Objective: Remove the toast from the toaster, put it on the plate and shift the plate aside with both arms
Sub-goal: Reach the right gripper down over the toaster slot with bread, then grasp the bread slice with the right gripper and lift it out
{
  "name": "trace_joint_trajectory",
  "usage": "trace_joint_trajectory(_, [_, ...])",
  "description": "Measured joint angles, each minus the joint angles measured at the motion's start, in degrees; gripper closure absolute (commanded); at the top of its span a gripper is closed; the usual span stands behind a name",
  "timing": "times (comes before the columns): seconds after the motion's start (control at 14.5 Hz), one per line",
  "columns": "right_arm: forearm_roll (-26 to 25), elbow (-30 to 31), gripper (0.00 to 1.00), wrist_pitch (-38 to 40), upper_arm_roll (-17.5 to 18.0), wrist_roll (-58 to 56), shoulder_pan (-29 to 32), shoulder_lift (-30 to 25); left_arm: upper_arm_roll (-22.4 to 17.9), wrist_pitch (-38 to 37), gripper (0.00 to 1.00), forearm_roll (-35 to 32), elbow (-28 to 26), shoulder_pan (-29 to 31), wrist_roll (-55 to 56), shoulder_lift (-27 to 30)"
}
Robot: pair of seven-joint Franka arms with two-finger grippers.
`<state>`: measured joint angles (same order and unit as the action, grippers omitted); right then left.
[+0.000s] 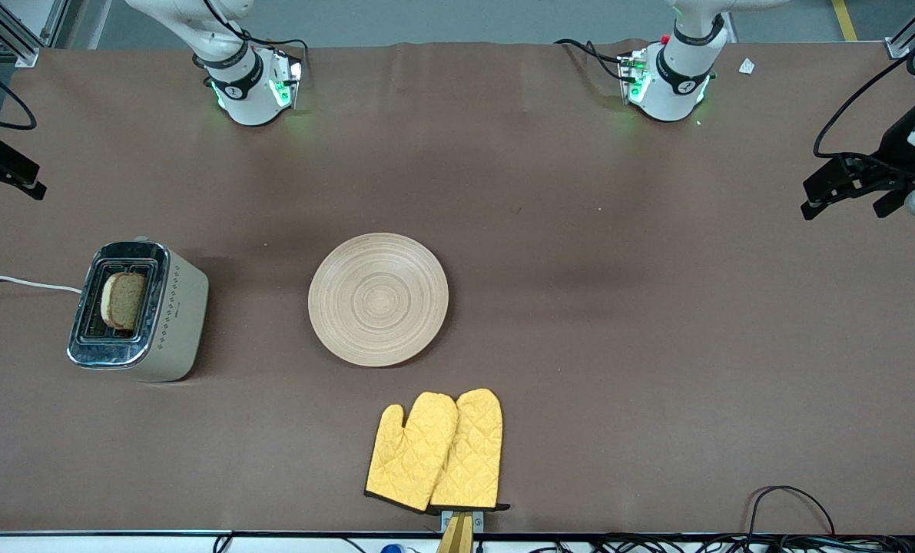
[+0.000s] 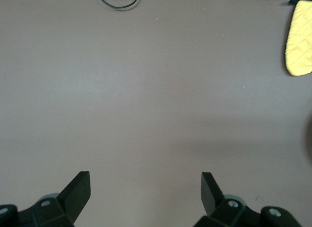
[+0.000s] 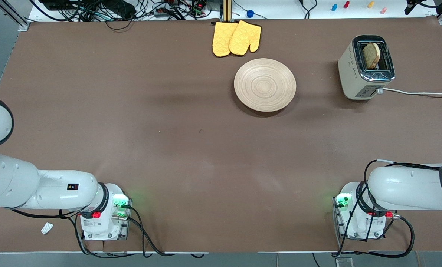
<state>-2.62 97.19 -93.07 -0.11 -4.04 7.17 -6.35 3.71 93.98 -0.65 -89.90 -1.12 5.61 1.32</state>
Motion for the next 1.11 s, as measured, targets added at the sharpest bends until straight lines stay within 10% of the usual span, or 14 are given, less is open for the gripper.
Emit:
trace_joint_trajectory(0.42, [0.02,2.08,0.00,2.14,-0.18,-0.64,1.72,0.67,0.36,-1.86,0.00,-0.15,2.28,0.00,0.15,-1.18])
trace_joint_trajectory(1.11, [1.27,16.86,0.00,-24.53,0.57,-0.70,1.97,10.65,0.38,-2.49,0.00,-0.15,2.49,0.19,0.28,-2.17])
